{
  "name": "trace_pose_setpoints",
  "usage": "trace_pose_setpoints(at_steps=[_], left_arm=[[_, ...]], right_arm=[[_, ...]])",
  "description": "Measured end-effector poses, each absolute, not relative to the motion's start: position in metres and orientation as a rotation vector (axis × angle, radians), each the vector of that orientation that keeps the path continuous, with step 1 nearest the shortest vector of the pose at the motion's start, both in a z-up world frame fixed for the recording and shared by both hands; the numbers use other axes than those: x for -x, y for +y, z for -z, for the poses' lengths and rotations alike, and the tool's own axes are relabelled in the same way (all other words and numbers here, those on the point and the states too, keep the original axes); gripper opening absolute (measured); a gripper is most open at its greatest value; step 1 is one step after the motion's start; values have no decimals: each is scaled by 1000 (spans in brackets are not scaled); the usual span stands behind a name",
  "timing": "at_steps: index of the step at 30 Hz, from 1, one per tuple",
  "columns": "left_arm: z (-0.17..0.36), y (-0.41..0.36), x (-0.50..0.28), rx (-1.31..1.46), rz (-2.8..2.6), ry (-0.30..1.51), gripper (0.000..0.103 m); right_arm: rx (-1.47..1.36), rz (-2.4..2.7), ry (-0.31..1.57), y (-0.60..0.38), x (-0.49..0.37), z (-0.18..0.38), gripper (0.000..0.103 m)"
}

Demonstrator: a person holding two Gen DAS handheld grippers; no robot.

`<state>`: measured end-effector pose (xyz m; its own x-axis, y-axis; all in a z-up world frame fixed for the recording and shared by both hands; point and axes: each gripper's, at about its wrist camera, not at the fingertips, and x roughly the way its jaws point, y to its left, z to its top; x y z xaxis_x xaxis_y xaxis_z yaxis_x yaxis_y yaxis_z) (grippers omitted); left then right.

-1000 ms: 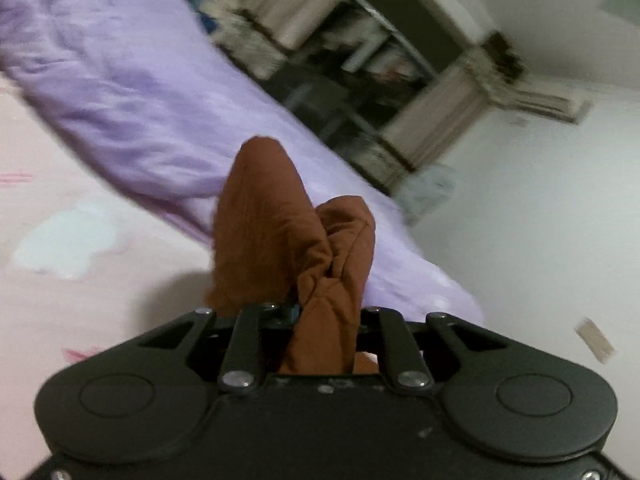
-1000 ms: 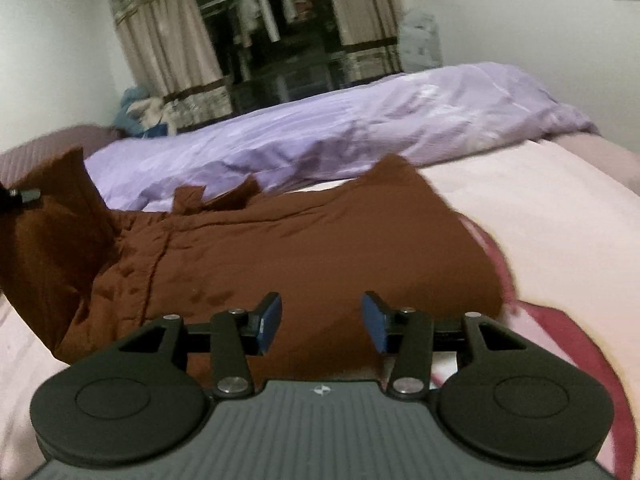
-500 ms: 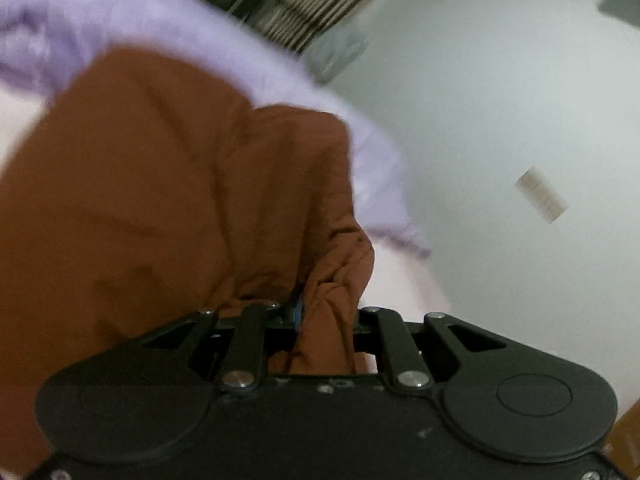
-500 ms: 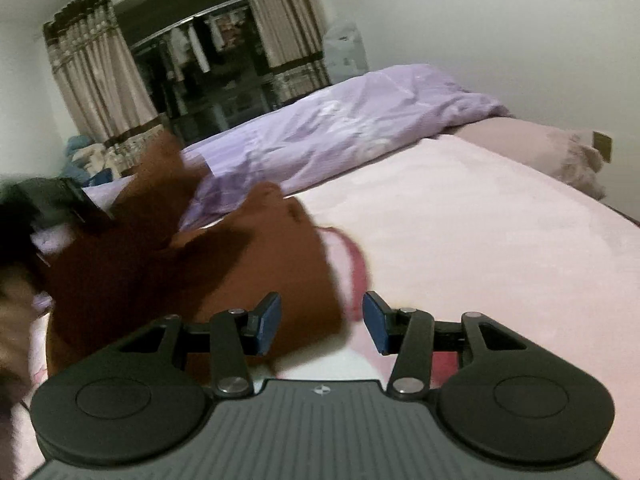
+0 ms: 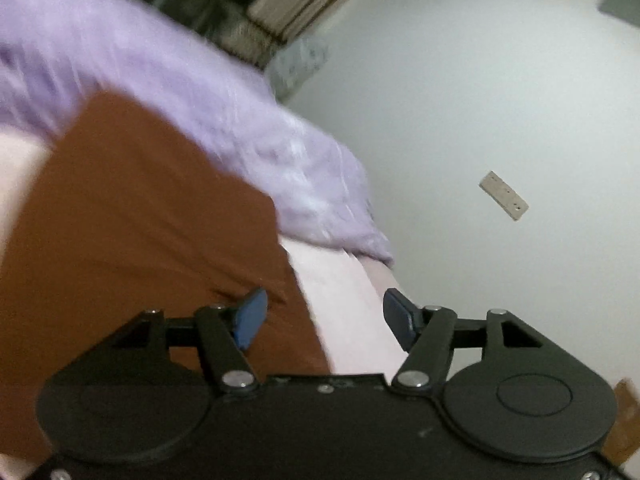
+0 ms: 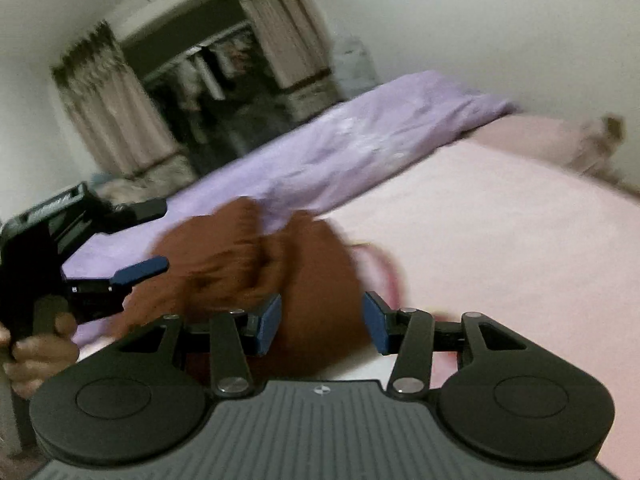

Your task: Fold large clothes

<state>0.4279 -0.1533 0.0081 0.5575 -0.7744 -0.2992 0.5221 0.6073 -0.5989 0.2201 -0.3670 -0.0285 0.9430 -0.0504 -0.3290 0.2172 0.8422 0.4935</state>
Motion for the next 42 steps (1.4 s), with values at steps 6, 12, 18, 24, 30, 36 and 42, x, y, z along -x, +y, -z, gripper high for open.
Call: trace_pose_setpoints(at_steps=[6, 12, 18, 24, 30, 36, 42], left_arm=[[27, -64, -391, 261, 491, 534, 66], [75, -53, -379, 171, 462, 601, 67], [97, -87, -398, 100, 469, 635, 67], [92, -94, -400, 119, 439, 662, 67], [82, -93, -392, 136, 434, 651, 66], [79, -99, -401, 163, 431, 671, 70], [95, -108, -408, 120, 385, 702, 72]], right_arm=[[-689, -36, 383, -347, -248, 41, 68], [-914, -86, 415, -358, -283, 60, 69], [-982, -49, 418, -357, -312, 65, 74], [-857, -13, 419, -344, -333, 53, 48], [-749, -64, 343, -345, -320, 21, 23], [-710, 6, 251, -382, -305, 1, 22], [-824, 78, 392, -416, -324, 74, 21]])
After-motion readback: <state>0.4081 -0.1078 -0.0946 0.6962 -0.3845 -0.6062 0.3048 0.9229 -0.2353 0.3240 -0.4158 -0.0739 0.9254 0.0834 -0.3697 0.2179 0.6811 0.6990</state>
